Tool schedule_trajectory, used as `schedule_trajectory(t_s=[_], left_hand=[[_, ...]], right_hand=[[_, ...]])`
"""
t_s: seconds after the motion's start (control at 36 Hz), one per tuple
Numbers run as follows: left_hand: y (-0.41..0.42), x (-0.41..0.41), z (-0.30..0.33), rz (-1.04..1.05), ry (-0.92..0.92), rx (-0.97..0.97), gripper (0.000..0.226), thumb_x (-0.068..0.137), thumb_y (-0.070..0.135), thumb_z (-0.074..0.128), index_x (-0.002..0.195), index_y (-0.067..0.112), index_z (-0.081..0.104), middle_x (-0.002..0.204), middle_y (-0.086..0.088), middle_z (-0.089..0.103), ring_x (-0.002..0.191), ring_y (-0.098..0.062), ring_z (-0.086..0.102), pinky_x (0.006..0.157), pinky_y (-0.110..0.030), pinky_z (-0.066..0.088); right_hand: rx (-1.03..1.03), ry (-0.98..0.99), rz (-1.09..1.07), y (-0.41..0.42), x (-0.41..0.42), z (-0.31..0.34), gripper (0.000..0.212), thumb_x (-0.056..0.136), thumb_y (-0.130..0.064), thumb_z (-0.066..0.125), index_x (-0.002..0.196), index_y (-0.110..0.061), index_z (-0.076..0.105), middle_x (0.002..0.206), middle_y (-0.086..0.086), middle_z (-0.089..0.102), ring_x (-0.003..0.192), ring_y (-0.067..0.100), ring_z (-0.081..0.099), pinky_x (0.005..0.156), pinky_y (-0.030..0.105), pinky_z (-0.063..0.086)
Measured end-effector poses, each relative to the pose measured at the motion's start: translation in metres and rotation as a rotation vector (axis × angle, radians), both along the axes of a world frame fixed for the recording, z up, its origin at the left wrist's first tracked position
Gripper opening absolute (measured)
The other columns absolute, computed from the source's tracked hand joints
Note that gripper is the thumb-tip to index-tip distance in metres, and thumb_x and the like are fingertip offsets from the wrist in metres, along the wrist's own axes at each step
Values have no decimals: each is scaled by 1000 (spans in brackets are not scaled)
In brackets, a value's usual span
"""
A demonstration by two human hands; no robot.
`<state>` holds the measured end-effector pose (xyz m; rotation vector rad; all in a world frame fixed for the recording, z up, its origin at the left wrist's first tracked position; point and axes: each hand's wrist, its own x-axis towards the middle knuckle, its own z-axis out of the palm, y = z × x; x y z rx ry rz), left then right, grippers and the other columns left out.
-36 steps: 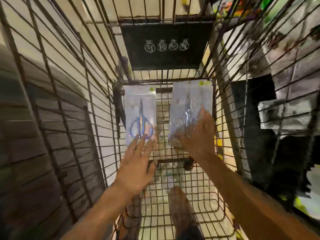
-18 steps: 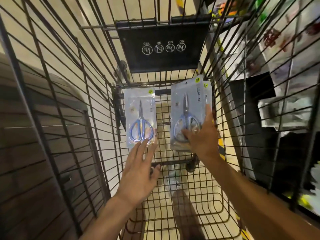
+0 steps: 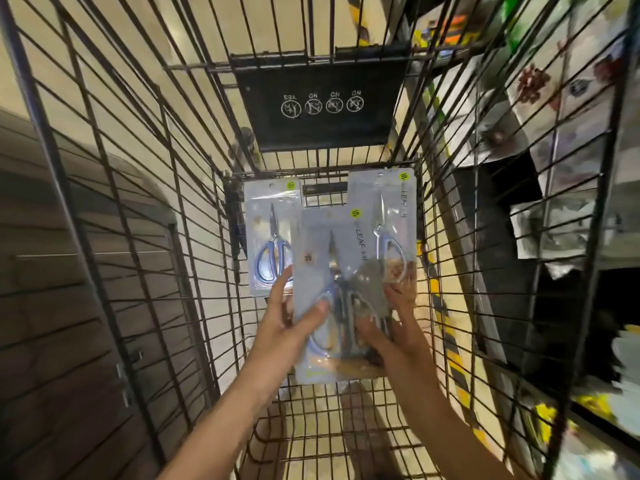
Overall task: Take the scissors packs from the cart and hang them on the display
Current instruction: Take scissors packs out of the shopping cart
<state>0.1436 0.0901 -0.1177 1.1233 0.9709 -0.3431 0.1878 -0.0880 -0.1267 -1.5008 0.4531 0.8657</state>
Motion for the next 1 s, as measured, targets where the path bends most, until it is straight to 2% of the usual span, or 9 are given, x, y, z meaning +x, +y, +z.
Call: schedule_trajectory(t_s=[0.08,0.17,0.28,0.39,0.47,0.58,0.72,0.92,1.0], left_hand=[[-4,-4,-2,88,-23,-22,82,80,14,77,147,42,41,124,-3,75,118,-24,70,100,-38,54],[-1,-9,-2,88,-34,4,85,87,-4,73,151,40,39,119,-12,76,114,-29,72,100,-43,57],[3,-14,0,119,-42,79,88,86,-7,73,147,49,43,111,-19,76,96,-27,72,87,-40,60],[8,-13,5,144,-84,199,91,88,-8,71,144,57,43,129,-7,72,114,-26,72,97,-51,58],[12,-11,10,159,-93,267,91,89,-9,69,150,51,39,122,1,76,110,-23,74,85,-47,63],[17,-6,15,87,-99,359,91,90,-2,71,152,55,34,124,6,75,108,-23,75,86,-58,61],[23,-1,11,26,-83,443,91,92,0,71,151,58,32,134,0,70,114,-19,72,96,-59,57],[23,5,7,-22,-109,431,89,94,2,70,150,60,32,133,9,69,117,-14,70,99,-58,56],[23,8,5,-22,-113,432,91,94,3,70,147,65,31,140,5,65,120,-20,69,98,-63,54]], right_hand=[[8,24,42,0,-12,1,59,94,-19,69,140,-49,49,124,-10,72,111,20,72,77,33,61],[23,3,112,-1,-16,3,64,96,-22,67,150,-44,39,129,-8,70,117,19,69,85,45,61],[-40,-87,250,0,-9,3,64,98,-27,67,153,-43,37,131,-10,67,115,13,69,88,45,61],[-215,-199,218,3,16,-14,53,94,-31,72,142,-36,52,130,-13,64,114,9,66,97,41,57],[-307,-237,28,3,45,-39,60,89,-31,78,141,-29,50,135,-3,59,123,17,62,100,49,55],[-591,-288,26,6,81,-61,74,90,-27,74,152,-13,37,147,7,45,129,18,46,95,14,43],[-684,-249,18,20,98,-85,97,68,-21,88,151,-12,37,141,12,51,132,33,47,105,53,50],[-756,-319,19,25,91,-92,101,72,-17,90,155,-16,33,145,9,52,138,30,38,111,42,36],[-750,-291,-15,25,88,-89,93,77,-19,87,155,-19,36,143,7,54,137,27,41,106,40,43]])
